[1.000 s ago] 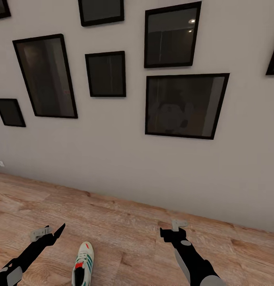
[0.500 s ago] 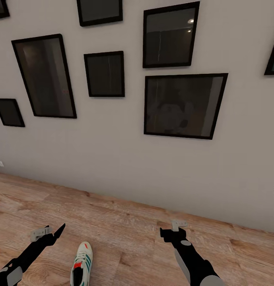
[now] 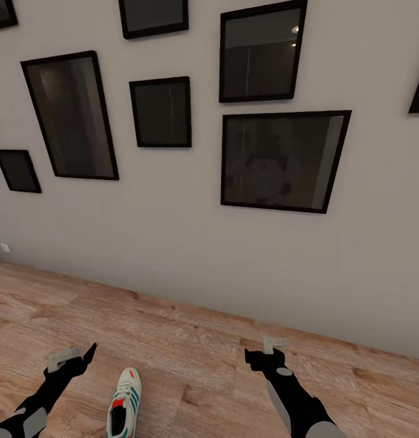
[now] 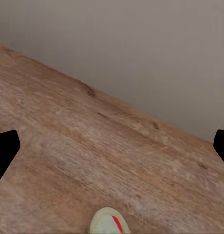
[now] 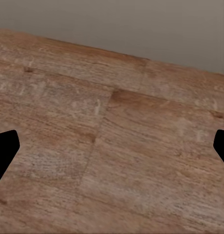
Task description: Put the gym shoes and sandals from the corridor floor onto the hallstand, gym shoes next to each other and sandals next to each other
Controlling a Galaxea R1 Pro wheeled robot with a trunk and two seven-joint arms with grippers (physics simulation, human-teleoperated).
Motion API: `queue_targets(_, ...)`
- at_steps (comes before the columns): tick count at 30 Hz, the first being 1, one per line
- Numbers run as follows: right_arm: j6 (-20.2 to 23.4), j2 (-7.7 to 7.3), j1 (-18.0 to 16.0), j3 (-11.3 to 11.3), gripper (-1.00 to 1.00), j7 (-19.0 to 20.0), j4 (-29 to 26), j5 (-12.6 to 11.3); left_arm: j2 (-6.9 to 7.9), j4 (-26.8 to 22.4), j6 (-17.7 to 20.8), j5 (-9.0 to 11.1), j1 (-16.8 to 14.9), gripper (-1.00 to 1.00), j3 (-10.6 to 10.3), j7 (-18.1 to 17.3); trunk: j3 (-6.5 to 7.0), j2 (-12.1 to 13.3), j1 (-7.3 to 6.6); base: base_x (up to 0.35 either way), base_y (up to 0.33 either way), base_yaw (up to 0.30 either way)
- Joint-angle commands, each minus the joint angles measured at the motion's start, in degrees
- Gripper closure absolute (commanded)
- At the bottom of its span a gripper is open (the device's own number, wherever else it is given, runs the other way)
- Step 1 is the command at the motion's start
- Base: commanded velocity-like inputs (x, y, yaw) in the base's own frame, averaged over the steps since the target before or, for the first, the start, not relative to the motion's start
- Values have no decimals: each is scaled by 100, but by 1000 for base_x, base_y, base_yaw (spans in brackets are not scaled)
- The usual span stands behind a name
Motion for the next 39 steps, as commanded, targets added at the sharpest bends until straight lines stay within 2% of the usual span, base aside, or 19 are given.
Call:
queue_targets(1, 51, 4, -1, -14, -100, -13, -20, 42, -61, 5, -17, 56, -5, -100, -45, 251, -6, -3, -1, 0, 0, 12)
queue_targets(2, 72, 4, -1, -18, -100, -19, -55, 41, -200, 1, -23, 41, -5, -100, -50, 755, -7, -3, -1, 0, 0, 8)
queue_targets(3, 86, 4, -1, -19, -100, -21, -90, 41, -280, 0, -27, 29, -5, -100, -57, 981, -7, -3, -1, 0, 0, 6)
queue_targets(4, 198, 4, -1, -22, -100, -25, -289, 36, -511, -2, -34, -47, -5, -100, -108, 1473, -7, -3, -1, 0, 0, 3)
queue_targets(5, 520, 4, -1, -26, -100, -27, -596, 30, -664, -3, -38, -189, -5, -100, -216, 1731, -7, -3, -1, 0, 0, 2)
queue_targets(7, 855, 4, -1, -27, -100, -23, -825, 24, -722, 0, -39, -301, -5, -100, -283, 1830, -7, -3, -1, 0, 0, 1)
queue_targets(8, 1229, 4, -1, -29, -100, -16, -1051, 20, -759, 2, -40, -401, -5, -100, -328, 1894, -7, -3, -1, 0, 0, 0)
queue_targets(12, 1957, 4, -1, -32, -100, 3, -1627, 14, -804, 4, -41, -541, -5, -100, -386, 1970, -7, -3, -1, 0, 0, 0)
queue_targets(14, 2253, 4, -1, -8, -100, 16, -2166, 14, -824, 5, -42, -608, -5, -100, -410, 1998, -7, -3, -1, 0, 0, 0)
queue_targets(19, 2342, 4, -1, 8, -100, 17, -2473, 14, -832, 5, -47, -648, -1, -100, -437, 1999, -7, -3, -1, 0, 0, 0)
queue_targets(21, 2352, 4, -1, 5, -100, 16, -2616, 14, -828, 5, -78, -766, 7, -100, -447, 1999, -7, -3, -1, 0, 0, 0)
queue_targets(23, 2355, 4, -1, 3, -100, 15, -2696, 14, -827, 5, -130, -964, 42, -100, -453, 2002, -7, -3, -1, 0, 0, 0)
queue_targets(24, 2357, 4, -1, 3, -100, 15, -2737, 14, -827, 5, -173, -1133, 71, -100, -456, 2004, -8, -3, -1, 0, 0, 0)
queue_targets(25, 2358, 4, -1, 3, -100, 15, -2774, 14, -826, 5, -228, -1397, 104, -100, -456, 2006, -32, -4, 1, 0, 0, 0)
queue_targets(29, 2359, 4, -1, 2, -100, 19, -2806, 11, -826, 5, -275, -1717, 136, -100, -453, 2013, -139, -9, 11, 0, 0, 0)
queue_targets(31, 2359, 4, -1, -5, -100, 22, -2806, 10, -826, 5, -286, -1795, 143, -100, -451, 2015, -200, -12, 17, 0, 0, 0)
queue_targets(39, 2359, 4, -1, -1, -100, 23, -2805, 13, -826, 5, -288, -1818, 144, -100, -459, 2015, -452, -23, 37, 0, 0, 0)
